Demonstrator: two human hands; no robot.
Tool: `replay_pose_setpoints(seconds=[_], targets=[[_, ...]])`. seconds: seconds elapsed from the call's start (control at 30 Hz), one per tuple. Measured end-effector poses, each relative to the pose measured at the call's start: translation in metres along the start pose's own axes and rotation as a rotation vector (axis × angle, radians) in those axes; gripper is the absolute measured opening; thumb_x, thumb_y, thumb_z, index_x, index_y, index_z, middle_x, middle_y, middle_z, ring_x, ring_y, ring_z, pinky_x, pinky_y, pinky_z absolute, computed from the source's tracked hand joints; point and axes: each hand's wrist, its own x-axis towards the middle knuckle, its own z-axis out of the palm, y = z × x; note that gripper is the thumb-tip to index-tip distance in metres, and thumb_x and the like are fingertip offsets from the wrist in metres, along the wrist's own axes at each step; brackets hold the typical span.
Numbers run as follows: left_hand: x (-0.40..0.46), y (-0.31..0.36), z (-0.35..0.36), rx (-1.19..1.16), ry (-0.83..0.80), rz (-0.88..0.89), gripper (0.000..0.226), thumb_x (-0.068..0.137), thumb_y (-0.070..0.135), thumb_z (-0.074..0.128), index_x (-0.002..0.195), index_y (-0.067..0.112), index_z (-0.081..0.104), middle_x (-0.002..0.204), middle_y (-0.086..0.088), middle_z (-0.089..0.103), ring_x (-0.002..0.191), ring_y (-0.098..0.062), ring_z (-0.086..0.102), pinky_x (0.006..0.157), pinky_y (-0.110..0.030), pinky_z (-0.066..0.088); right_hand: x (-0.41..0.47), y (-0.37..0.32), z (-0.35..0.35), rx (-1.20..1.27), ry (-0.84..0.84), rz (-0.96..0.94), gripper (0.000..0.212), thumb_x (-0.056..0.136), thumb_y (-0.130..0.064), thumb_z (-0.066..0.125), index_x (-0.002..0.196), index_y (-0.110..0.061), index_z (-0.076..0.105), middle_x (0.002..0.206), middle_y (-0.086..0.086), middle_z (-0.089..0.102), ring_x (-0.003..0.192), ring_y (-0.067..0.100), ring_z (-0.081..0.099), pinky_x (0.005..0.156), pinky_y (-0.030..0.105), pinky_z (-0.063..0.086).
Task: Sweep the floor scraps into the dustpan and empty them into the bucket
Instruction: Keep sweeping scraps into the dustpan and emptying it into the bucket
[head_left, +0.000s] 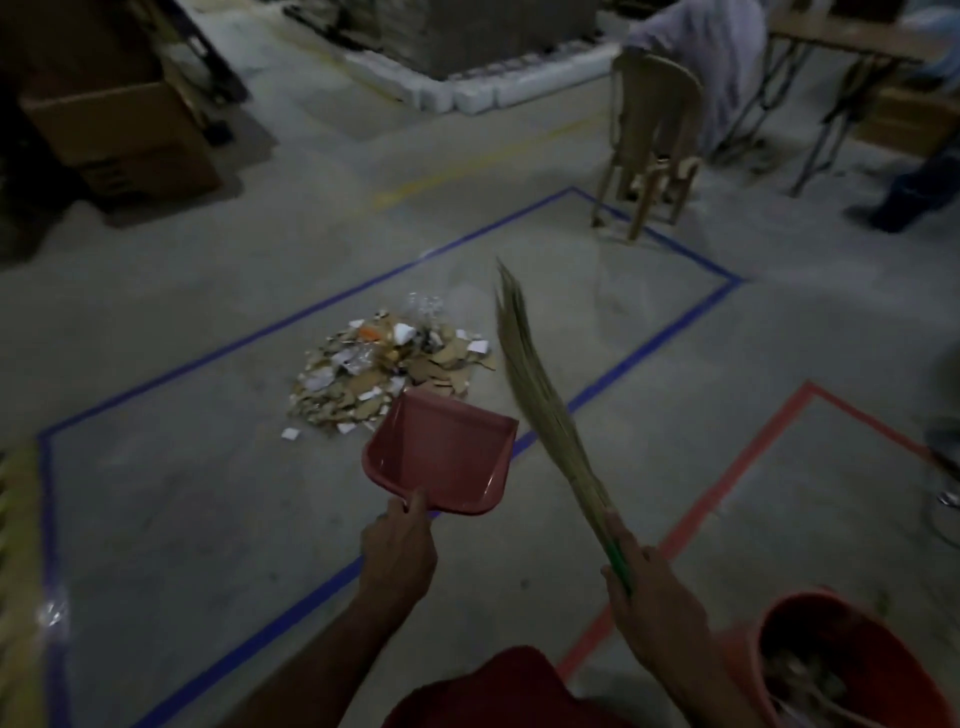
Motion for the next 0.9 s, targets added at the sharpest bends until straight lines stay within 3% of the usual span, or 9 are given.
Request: replay_pose_setpoints(seconds=[0.1,0.17,0.33,0.53,0.8,0.9], targets=[[-0.003,-0.045,-0.001,-0.045,-0.019,-0.141,0.039,0.068,0.011,0.082,0.103,0.014,0.065,0.072,-0.006,0.058,0.049,-0.023,0.056,0.048,-0.025,0.027,0.02,-0.04,0.007,-0.032,-0.069,-0.061,0.076,0.098,-0.04,0.052,0.154,-0.046,0.0,0.092,-0.005,0.045,0.063,0.011,0.05,0.045,0.023,0.034],[-0.005,-0.07,0.002,-0.076,0.002,-0.188,0.04,0.062,0.007,0.084,0.095,0.014,0.064,0.068,-0.006,0.055,0.044,-0.021,0.052,0.046,-0.024,0.024,0.039,-0.055,0.013,-0.078,-0.113,-0.101,0.075,0.098,-0.04,0.053,0.156,-0.044,0.006,0.091,-0.003,0.045,0.062,0.013,0.05,0.045,0.023,0.03],[-0.011,-0.112,0.01,-0.105,0.03,-0.315,0.038,0.059,0.002,0.081,0.09,0.013,0.064,0.065,-0.006,0.052,0.041,-0.022,0.047,0.045,-0.024,0.02,0.088,-0.085,0.035,-0.157,-0.195,-0.156,0.073,0.097,-0.043,0.05,0.157,-0.043,0.008,0.092,-0.003,0.044,0.072,0.019,0.056,0.061,0.036,0.05],[0.01,-0.153,0.02,-0.102,0.015,-0.401,0.033,0.063,0.002,0.082,0.09,0.014,0.065,0.064,-0.004,0.049,0.041,-0.02,0.046,0.046,-0.025,0.017,0.146,-0.139,0.065,-0.185,-0.252,-0.213,0.07,0.099,-0.042,0.048,0.157,-0.041,0.009,0.093,-0.001,0.044,0.072,0.019,0.054,0.059,0.034,0.046],[0.121,-0.206,0.029,-0.115,-0.114,-0.422,0.029,0.088,0.021,0.066,0.116,0.016,0.06,0.083,-0.008,0.058,0.06,-0.026,0.058,0.052,-0.032,0.039,0.263,-0.168,0.096,-0.144,-0.32,-0.113,0.069,0.098,-0.041,0.048,0.156,-0.042,0.01,0.089,-0.003,0.045,0.073,0.016,0.053,0.065,0.038,0.053],[0.174,-0.219,0.022,-0.1,-0.148,-0.402,0.024,0.091,0.025,0.064,0.113,0.019,0.057,0.087,-0.007,0.059,0.065,-0.026,0.06,0.054,-0.033,0.04,0.304,-0.177,0.096,-0.108,-0.343,-0.046,0.07,0.098,-0.039,0.049,0.156,-0.042,0.01,0.089,-0.003,0.046,0.074,0.016,0.053,0.066,0.036,0.051]])
